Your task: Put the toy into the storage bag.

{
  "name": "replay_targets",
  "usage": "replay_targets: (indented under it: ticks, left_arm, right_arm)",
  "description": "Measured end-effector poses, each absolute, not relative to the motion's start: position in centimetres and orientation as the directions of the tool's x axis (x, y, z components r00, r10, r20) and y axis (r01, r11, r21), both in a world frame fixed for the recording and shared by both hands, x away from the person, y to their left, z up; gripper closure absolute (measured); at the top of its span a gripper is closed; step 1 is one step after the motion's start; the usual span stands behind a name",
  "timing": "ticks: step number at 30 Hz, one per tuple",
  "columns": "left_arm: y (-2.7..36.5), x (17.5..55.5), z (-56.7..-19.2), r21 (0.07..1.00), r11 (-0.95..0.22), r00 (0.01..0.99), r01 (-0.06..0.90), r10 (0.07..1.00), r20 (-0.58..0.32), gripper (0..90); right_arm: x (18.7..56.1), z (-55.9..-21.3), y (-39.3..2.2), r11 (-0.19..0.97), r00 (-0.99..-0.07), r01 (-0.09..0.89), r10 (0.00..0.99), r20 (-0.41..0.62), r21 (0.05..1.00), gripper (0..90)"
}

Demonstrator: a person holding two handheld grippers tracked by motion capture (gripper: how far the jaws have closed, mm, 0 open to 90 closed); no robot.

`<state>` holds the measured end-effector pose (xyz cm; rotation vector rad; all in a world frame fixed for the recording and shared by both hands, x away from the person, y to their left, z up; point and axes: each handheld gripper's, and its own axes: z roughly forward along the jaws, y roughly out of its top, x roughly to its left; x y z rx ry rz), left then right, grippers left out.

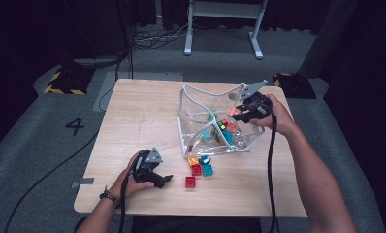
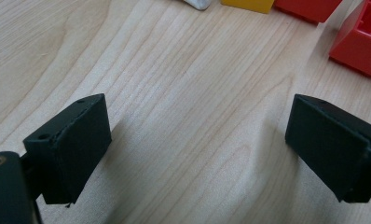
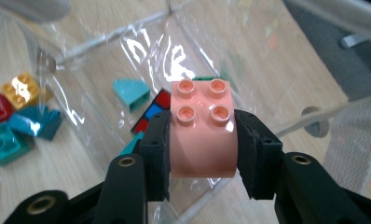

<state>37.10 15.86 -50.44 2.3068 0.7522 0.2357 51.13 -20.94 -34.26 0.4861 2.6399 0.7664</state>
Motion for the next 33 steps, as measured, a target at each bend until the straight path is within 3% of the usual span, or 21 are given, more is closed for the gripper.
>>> replay_targets:
  ticks: [6,14,23,33]
  left_arm:
    - [15.9,37.1,-50.4,0.665,-0.595,0.816,0.452,0.577,-0.038,7.0]
    - [15.8,37.1,-50.5,0.666,-0.593,0.815,0.453,0.578,-0.039,7.0]
    - [15.8,37.1,-50.4,0.664,-0.594,0.816,0.454,0.577,-0.042,7.0]
    - [15.8,37.1,-50.4,0.665,-0.593,0.815,0.455,0.578,-0.042,7.0]
  right_arm:
    - [51.0,-34.5,-21.8,0.853,-0.884,0.244,0.391,-0.256,0.461,59.4]
    - [51.1,-34.4,-22.9,0.874,-0.877,0.251,0.387,-0.284,0.415,59.4]
    - [50.8,-34.5,-23.3,0.858,-0.872,0.249,0.4,-0.281,0.449,59.0]
    - [49.5,-34.1,-24.1,0.791,-0.867,0.227,0.43,-0.253,0.567,52.1]
